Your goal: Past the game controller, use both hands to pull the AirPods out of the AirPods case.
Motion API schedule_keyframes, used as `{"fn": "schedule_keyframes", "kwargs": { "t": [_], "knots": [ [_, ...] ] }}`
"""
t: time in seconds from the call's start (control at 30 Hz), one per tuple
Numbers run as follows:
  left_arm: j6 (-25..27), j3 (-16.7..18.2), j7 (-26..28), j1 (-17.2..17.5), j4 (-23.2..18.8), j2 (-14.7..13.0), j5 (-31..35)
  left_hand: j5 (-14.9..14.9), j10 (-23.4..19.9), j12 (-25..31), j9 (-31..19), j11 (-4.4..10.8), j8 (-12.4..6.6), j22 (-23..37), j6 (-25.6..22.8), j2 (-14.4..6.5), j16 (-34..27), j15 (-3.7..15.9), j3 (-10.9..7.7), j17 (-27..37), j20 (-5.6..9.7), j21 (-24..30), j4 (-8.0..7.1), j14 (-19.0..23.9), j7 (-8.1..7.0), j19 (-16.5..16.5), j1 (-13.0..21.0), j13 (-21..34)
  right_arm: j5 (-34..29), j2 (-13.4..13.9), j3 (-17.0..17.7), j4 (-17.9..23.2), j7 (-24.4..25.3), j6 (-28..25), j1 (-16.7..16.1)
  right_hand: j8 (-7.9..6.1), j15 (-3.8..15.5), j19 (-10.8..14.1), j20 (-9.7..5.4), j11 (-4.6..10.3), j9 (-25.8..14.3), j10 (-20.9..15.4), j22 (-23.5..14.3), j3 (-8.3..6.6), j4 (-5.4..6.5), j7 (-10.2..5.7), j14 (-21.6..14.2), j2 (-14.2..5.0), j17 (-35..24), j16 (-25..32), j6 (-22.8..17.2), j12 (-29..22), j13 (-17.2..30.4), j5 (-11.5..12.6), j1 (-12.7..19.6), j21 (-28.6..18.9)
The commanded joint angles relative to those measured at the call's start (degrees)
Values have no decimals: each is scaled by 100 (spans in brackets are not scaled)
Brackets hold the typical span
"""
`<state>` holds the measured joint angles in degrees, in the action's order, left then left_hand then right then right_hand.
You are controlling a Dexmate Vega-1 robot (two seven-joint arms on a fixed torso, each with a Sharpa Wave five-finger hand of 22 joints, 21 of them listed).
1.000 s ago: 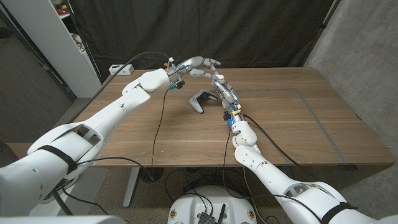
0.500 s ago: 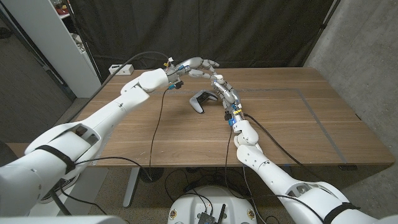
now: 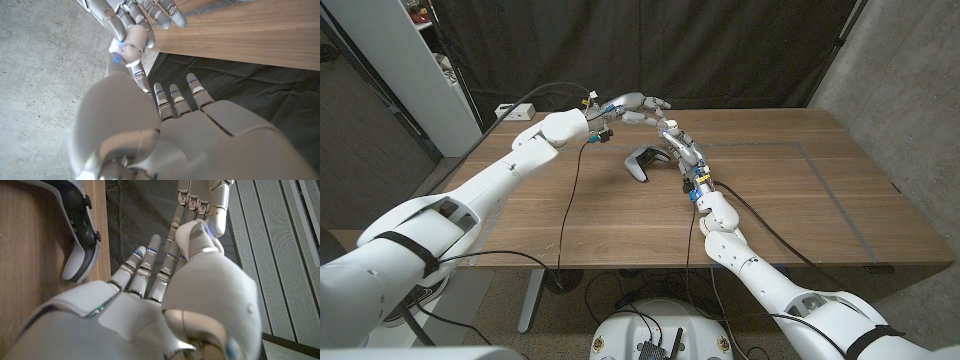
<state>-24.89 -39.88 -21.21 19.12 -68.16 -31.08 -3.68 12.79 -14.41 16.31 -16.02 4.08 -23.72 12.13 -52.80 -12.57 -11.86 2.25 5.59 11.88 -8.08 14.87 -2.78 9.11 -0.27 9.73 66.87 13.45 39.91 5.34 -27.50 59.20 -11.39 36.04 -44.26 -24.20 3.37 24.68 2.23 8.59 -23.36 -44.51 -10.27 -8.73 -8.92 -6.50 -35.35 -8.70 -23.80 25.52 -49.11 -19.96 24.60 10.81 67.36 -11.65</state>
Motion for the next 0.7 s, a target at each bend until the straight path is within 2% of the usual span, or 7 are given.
{"fn": "schedule_keyframes", "kwargs": {
  "t": [0.03, 0.23, 0.3, 0.43, 0.63, 0.7],
  "knots": [
    [72, -23, -195, -57, 40, -43, -87, 5, -10, -19, -771, -20, -225, 24, -526, -9, -37, 71, -672, 34, -12, 52, -703, 5, -150, 23, -135, 34, 9, 159, -15, 134, -71, -178, -8, -386, 1020, -5, -28, 5, -442, -20, -27, -113, 74, -178, -50, -53, -41, -1, -206, -26, 34, 0, -8, -38],
    [34, -34, -196, -92, 103, -46, -49, -2, -22, -18, -762, -25, -177, 29, -505, -7, -50, 79, -789, 47, -16, 61, -785, 22, -148, 22, -287, 36, 102, 242, -19, 159, -265, -299, 16, -386, 1015, -13, -23, 2, -443, -5, -28, -116, 82, -169, -37, -44, -52, -17, -198, -25, 54, -4, -6, -39],
    [23, -37, -178, -99, 118, -54, -21, -4, -28, -17, -735, -8, -144, 31, -509, -4, -61, 82, -844, 52, -12, 66, -807, 45, -101, 21, -362, 37, 196, 258, -9, 140, -415, -355, 35, -388, 1015, -36, -12, 22, -451, 8, -29, -116, 83, -182, -25, -39, -55, -25, -188, -21, 60, -6, -4, -31],
    [2, -27, -141, -94, 166, -53, -15, -5, -47, -11, -704, 2, -103, 34, -507, -12, -67, 83, -906, 59, -9, 72, -828, 54, -113, 23, -454, 40, 400, 233, 27, -34, -818, -369, 113, -400, 1004, -71, -3, 34, -471, 30, -29, -109, 93, -194, 30, -23, -57, -59, -184, -14, 75, -10, -17, -21],
    [53, -1, -24, -50, 182, -78, 19, -5, -59, -13, -614, -4, 30, 52, -486, -30, -89, 83, -1117, 87, -4, 92, -874, 78, -52, 13, -820, 42, 573, 189, 63, -313, -1379, -328, 271, -411, 1014, -145, -18, 116, -540, 146, -33, -113, 113, -244, 156, -41, -102, -100, -101, 28, 119, -13, -8, -9],
    [43, 8, -3, -46, 227, -72, 6, -10, -62, -13, -578, -5, 131, 59, -363, -16, -93, 81, -1209, 95, -1, 103, -868, 85, -36, 12, -979, 46, 588, 180, 68, -351, -1458, -341, 302, -412, 1014, -162, -22, 126, -546, 164, -34, -112, 116, -266, 196, -42, -112, -112, -94, 35, 130, -14, -6, -7]
  ]
}}
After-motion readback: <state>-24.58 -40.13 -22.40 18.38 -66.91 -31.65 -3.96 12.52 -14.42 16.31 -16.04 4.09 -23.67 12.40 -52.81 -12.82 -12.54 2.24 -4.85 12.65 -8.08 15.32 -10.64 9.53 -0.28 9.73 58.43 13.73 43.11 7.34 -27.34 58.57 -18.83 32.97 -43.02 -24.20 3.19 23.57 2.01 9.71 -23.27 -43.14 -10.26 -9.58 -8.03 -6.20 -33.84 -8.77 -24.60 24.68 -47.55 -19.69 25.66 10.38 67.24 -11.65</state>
